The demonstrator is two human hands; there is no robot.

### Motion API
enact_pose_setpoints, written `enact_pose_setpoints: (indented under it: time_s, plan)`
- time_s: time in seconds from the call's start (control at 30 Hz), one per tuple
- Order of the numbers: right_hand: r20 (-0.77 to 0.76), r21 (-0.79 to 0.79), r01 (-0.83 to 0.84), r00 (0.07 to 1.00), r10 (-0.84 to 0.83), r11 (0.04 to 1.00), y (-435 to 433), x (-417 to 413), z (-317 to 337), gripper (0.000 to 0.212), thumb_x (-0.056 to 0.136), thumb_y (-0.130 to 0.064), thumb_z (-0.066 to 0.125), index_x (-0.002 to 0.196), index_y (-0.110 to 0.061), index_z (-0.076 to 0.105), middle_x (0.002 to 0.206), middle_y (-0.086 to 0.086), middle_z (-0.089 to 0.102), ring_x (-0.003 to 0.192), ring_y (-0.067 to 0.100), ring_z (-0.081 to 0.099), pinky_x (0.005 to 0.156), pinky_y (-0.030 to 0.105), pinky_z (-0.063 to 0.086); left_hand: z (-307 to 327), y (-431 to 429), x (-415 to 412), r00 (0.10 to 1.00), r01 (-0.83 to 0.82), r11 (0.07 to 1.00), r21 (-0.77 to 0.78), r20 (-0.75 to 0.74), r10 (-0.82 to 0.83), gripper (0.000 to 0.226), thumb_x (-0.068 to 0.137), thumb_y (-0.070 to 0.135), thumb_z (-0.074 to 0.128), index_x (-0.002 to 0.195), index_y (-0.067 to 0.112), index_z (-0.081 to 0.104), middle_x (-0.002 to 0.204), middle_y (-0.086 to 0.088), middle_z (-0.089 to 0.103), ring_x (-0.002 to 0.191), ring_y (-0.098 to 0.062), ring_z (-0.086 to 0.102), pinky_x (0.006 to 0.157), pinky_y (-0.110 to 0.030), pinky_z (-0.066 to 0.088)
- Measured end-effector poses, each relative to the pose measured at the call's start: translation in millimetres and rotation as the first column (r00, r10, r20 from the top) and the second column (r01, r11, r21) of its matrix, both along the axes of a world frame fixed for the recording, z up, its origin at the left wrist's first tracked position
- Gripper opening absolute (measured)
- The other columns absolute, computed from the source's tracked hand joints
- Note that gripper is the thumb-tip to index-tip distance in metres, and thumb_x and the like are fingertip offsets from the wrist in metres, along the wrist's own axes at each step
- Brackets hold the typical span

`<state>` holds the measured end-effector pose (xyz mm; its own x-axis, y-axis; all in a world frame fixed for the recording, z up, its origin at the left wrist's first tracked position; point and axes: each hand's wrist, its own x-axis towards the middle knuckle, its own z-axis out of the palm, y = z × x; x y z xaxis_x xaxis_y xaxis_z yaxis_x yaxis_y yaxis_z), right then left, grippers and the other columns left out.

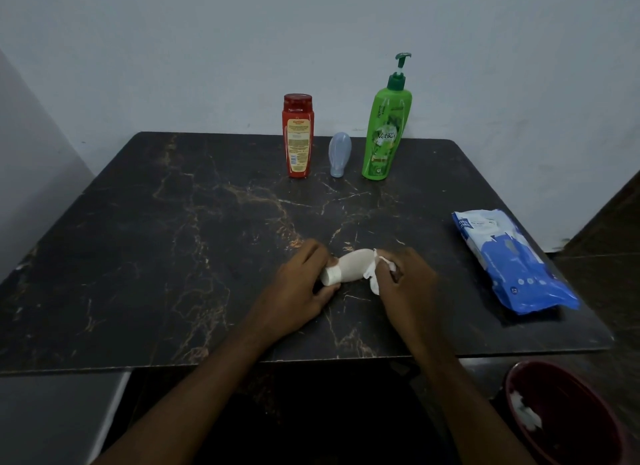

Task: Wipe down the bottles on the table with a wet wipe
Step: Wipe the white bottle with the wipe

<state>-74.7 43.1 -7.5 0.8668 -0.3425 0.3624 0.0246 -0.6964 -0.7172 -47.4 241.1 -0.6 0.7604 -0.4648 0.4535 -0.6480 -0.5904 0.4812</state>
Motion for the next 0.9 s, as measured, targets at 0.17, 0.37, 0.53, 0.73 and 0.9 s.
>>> enact_pose_setpoints:
  time_s: [0.17, 0.37, 0.53, 0.73, 0.9]
  plan:
    - [0.174, -0.178, -0.348, 0.910, 0.377, 0.921, 9.3, -8.6, 2.4, 0.019, 0.090, -0.004, 0.064, 0.107, -0.008, 0.072, 0.102, 0.002, 0.064, 0.092, 0.009, 0.059, 0.083, 0.005, 0.038, 0.0, -0.6, -0.9, 1.000, 0.009, 1.000, 0.000, 0.007, -0.009, 0.027, 0.085, 0.015, 0.077, 0.102, 0.014, 0.056, 0.106, 0.013, 0.044, 0.082, -0.001, 0.045, 0.070, -0.011, 0.039]
    - [0.083, 0.091, -0.022, 0.996, 0.014, 0.996, 2.1, 0.4, 2.5, 0.014, 0.088, -0.008, 0.064, 0.087, -0.019, 0.072, 0.090, 0.000, 0.066, 0.081, 0.010, 0.061, 0.070, 0.003, 0.035, 1.0, 0.3, -3.0, 1.000, -0.001, 1.000, 0.029, 0.028, 0.001, 0.029, 0.088, 0.021, 0.076, 0.107, 0.017, 0.055, 0.112, 0.012, 0.046, 0.080, -0.004, 0.047, 0.065, -0.020, 0.042]
    - [0.108, 0.056, -0.090, 0.991, 0.083, 0.994, 4.7, -3.1, 6.5, 0.021, 0.092, -0.012, 0.062, 0.107, -0.022, 0.071, 0.100, -0.004, 0.063, 0.089, 0.004, 0.058, 0.078, 0.005, 0.039, 2.9, -1.7, -5.0, 0.997, 0.033, 0.998, 0.046, 0.062, -0.036, 0.025, 0.090, 0.013, 0.073, 0.109, 0.013, 0.057, 0.118, 0.006, 0.047, 0.082, -0.003, 0.047, 0.066, -0.012, 0.038]
    - [0.194, -0.212, -0.356, 0.897, 0.397, 0.910, 8.5, -16.7, 9.4, 0.026, 0.092, -0.010, 0.063, 0.117, -0.014, 0.067, 0.109, -0.005, 0.055, 0.092, 0.001, 0.055, 0.079, 0.012, 0.046, 4.3, -4.9, -6.0, 0.990, 0.062, 0.994, 0.089, 0.121, -0.072, 0.021, 0.092, 0.005, 0.067, 0.111, 0.007, 0.059, 0.122, -0.003, 0.050, 0.090, -0.014, 0.055, 0.068, -0.032, 0.054]
    - [0.087, 0.087, -0.081, 0.993, 0.073, 0.993, -0.7, -4.8, 9.3, 0.023, 0.093, -0.011, 0.061, 0.112, -0.020, 0.069, 0.105, -0.005, 0.058, 0.090, 0.004, 0.060, 0.076, -0.001, 0.038, 6.0, -4.4, -7.4, 0.990, 0.052, 0.995, 0.082, 0.129, -0.063, 0.020, 0.089, 0.002, 0.063, 0.107, 0.007, 0.057, 0.119, -0.005, 0.051, 0.085, -0.018, 0.055, 0.065, -0.034, 0.052]
